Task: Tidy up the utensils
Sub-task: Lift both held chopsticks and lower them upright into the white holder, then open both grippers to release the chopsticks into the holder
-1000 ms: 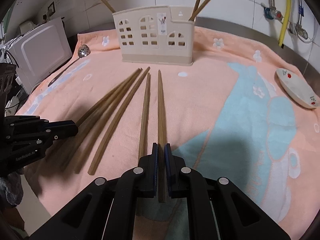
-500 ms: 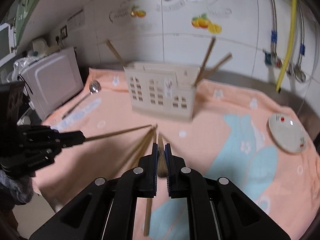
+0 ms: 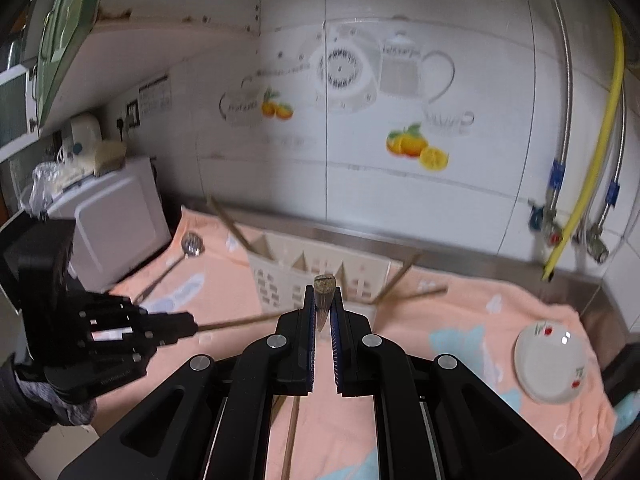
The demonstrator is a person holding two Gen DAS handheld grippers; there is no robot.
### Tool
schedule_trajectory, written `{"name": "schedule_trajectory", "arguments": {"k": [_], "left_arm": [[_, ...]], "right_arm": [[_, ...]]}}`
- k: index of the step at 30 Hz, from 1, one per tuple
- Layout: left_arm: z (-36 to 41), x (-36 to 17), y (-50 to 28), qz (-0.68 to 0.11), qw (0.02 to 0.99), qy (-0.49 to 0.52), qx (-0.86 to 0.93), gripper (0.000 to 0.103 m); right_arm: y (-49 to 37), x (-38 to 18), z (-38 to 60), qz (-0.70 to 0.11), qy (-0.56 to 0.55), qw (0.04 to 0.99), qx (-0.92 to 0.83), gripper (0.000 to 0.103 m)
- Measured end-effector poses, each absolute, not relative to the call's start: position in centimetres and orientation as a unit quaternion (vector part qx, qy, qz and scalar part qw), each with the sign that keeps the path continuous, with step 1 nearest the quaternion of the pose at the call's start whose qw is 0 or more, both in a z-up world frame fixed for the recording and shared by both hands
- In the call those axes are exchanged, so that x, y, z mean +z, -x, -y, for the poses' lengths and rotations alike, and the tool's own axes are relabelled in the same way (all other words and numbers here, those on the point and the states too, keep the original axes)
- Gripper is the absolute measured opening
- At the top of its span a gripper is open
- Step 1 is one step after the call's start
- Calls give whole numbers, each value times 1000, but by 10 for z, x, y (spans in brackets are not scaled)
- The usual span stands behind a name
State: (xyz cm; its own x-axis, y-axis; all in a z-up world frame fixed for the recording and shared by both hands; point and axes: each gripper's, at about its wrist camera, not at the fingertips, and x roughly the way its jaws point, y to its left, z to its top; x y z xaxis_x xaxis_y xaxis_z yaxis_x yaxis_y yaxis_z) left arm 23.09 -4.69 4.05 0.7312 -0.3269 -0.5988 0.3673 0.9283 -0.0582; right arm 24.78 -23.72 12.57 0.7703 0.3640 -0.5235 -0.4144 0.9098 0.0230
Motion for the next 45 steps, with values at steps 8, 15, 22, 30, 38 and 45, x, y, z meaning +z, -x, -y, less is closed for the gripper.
{"name": "schedule_trajectory", "arguments": {"k": [8, 15, 22, 30, 38, 45], "left_arm": [[35, 69, -233, -307, 932, -32, -191, 5], [30, 103, -226, -287, 936, -41, -199, 5], [26, 129, -234, -278, 941, -63, -184, 5], [21, 131, -282, -342, 921, -74, -168, 5], [26, 123, -322, -393, 904, -88, -144, 5], [29, 120, -338, -395, 903, -74, -149, 8]], "right_arm": [[-268, 157, 249, -261, 45, 945, 194, 7], [-287, 164, 255, -267, 43, 947, 177, 7], [-312, 150, 254, -290, 37, 941, 169, 7], [-333, 130, 240, -316, 46, 932, 170, 7], [-347, 122, 230, -327, 61, 929, 163, 7], [-353, 117, 232, -331, 49, 929, 160, 7]]}}
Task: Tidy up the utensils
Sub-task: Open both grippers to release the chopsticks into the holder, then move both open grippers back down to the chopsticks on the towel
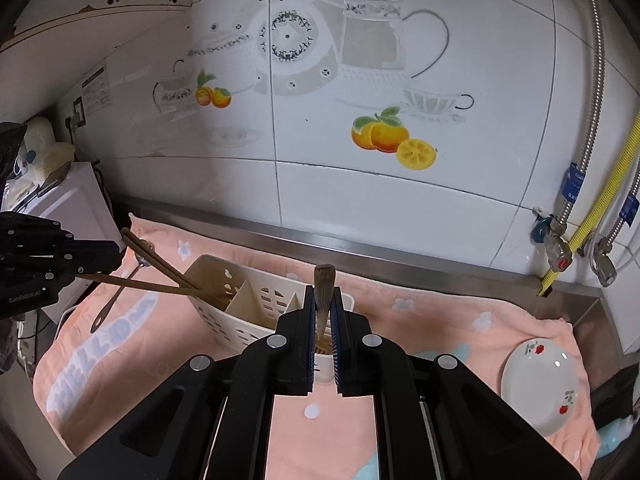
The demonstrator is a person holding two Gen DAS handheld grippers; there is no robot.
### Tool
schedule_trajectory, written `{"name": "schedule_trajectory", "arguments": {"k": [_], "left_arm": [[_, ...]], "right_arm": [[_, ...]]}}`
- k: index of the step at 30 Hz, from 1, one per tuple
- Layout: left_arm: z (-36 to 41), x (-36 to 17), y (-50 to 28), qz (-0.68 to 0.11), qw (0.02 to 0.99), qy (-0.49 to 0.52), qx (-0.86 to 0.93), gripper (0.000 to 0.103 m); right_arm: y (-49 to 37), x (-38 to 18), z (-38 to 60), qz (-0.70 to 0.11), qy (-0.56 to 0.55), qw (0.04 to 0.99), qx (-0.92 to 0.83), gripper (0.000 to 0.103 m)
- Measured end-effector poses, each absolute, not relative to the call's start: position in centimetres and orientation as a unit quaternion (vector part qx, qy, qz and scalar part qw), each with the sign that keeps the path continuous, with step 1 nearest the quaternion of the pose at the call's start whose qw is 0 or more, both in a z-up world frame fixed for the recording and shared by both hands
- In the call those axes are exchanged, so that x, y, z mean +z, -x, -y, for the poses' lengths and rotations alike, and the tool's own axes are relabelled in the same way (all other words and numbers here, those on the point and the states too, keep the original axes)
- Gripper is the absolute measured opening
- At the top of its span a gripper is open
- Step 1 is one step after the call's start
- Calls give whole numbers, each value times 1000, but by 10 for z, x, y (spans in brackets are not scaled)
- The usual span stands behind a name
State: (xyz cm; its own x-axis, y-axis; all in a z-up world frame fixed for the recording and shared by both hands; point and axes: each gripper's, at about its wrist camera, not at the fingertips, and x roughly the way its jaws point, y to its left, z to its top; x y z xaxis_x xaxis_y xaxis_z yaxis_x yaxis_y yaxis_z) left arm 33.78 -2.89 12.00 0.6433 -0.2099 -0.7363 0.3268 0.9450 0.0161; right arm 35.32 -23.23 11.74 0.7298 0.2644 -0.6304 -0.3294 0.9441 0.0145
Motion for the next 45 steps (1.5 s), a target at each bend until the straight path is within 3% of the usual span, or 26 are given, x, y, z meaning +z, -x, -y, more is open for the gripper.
{"name": "schedule_trajectory", "arguments": {"k": [5, 14, 18, 20, 28, 37, 45], "left_arm": [[27, 125, -334, -373, 914, -69, -142, 38], [17, 151, -301, -318, 936, -52, -143, 54], [9, 147, -280, -307, 939, -36, -151, 55], [4, 137, -268, -306, 939, -21, -153, 66], [-6, 84, -235, -322, 934, 4, -153, 74], [-10, 23, -215, -352, 927, 28, -131, 82], [-9, -10, -200, -366, 923, 40, -110, 88]], "right_arm": [[-347, 125, 235, -315, 47, 935, 158, 7], [-316, 139, 236, -282, 52, 944, 161, 15], [-291, 133, 233, -271, 59, 946, 170, 20], [-277, 125, 231, -271, 64, 944, 175, 21], [-228, 61, 227, -309, 65, 929, 191, 28], [-187, -30, 226, -379, 66, 903, 191, 28], [-166, -70, 228, -415, 49, 888, 191, 27]]}}
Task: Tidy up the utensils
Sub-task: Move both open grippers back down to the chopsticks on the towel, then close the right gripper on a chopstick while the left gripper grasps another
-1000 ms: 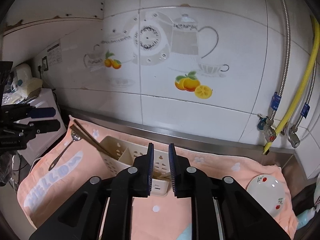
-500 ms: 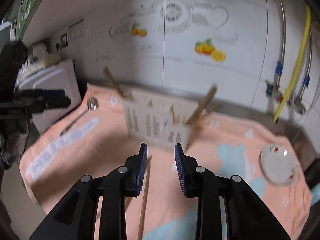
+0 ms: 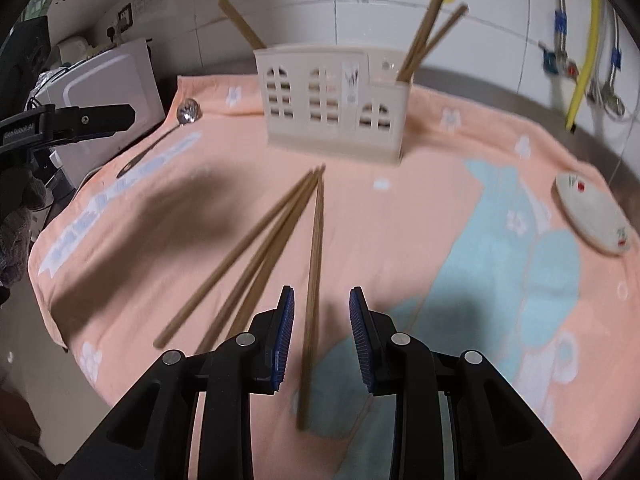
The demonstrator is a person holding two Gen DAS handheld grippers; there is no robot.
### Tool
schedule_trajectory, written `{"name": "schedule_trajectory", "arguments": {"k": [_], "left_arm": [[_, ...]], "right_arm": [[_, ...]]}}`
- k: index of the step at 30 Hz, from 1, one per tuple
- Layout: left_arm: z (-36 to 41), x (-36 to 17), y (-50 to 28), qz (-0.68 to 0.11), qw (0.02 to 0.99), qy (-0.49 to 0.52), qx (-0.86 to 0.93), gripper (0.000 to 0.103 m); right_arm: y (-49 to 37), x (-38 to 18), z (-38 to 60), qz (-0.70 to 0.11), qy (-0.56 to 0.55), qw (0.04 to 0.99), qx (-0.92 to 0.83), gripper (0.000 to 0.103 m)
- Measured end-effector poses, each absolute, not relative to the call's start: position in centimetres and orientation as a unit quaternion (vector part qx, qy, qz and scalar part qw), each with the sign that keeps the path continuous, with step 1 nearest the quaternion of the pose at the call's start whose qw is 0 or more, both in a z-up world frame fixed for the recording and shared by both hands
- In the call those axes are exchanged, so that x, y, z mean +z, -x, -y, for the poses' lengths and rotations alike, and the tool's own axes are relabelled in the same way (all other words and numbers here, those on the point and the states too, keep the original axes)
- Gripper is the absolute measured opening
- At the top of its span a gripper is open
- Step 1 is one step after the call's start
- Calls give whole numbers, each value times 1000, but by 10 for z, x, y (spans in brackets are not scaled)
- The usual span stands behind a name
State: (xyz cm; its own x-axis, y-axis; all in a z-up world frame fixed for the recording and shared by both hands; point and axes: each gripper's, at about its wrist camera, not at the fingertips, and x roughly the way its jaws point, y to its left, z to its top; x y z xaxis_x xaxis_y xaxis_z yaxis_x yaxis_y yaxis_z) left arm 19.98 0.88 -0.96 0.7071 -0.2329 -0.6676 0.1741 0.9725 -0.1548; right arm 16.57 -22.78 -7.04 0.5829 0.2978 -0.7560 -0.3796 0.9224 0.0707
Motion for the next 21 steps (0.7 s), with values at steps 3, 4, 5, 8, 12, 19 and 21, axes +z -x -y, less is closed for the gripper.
{"name": "schedule_trajectory", "arguments": {"k": [3, 4, 5, 8, 12, 19, 21], "left_arm": [[-5, -19, -195, -371, 922, 33, -101, 90], [-4, -21, -193, -373, 922, 32, -100, 90], [-3, -25, -192, -376, 921, 33, -100, 90], [0, -34, -188, -382, 918, 31, -99, 90], [6, -42, -184, -388, 917, 18, -95, 90], [19, -56, -174, -399, 912, -6, -99, 90], [23, -61, -172, -404, 909, -10, -103, 90]], "right_arm": [[-162, -77, 226, -419, 55, 887, 188, 26], [-161, -80, 226, -422, 53, 885, 189, 26], [-161, -82, 226, -424, 50, 884, 190, 26], [-161, -88, 225, -431, 45, 881, 189, 23], [-161, -94, 224, -435, 46, 880, 187, 20], [-162, -99, 223, -437, 51, 880, 180, 15], [-160, -99, 222, -435, 58, 881, 177, 14]]}}
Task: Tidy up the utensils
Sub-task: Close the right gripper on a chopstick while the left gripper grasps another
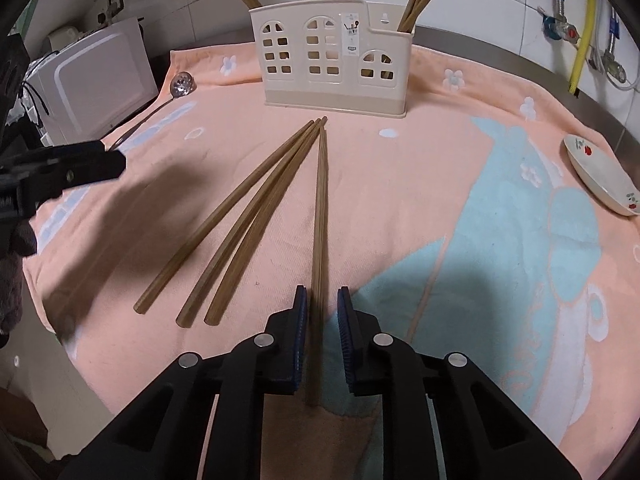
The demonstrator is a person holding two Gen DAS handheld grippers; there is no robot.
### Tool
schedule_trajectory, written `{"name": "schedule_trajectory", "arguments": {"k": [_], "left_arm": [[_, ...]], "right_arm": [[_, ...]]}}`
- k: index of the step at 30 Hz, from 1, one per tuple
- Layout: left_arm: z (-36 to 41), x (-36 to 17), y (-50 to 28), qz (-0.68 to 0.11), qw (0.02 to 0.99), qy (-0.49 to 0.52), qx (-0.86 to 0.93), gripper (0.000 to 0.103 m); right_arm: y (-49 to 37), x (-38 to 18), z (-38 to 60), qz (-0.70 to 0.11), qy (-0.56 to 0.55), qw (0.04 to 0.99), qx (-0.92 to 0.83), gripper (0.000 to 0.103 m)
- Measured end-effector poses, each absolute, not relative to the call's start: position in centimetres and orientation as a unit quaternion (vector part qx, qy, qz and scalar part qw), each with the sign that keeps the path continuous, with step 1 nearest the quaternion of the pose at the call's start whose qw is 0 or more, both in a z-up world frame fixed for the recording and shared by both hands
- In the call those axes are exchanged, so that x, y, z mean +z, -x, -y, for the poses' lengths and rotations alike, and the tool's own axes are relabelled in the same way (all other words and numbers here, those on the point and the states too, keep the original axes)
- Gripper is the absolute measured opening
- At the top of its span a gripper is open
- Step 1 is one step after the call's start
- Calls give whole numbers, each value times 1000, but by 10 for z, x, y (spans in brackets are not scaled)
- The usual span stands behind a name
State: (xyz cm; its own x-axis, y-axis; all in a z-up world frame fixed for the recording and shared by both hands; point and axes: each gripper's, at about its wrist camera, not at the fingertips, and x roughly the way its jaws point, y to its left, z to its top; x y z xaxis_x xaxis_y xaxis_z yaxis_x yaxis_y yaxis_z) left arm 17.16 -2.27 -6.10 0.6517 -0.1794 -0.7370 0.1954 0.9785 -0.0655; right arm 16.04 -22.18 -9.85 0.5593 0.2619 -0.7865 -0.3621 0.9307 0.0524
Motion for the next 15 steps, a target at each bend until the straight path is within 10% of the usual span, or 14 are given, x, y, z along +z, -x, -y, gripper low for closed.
{"name": "schedule_trajectory", "arguments": {"k": [15], "left_arm": [[50, -91, -160, -436, 890, -6, -134, 76]], "right_arm": [[-152, -93, 230, -421, 47, 890, 168, 7]]}}
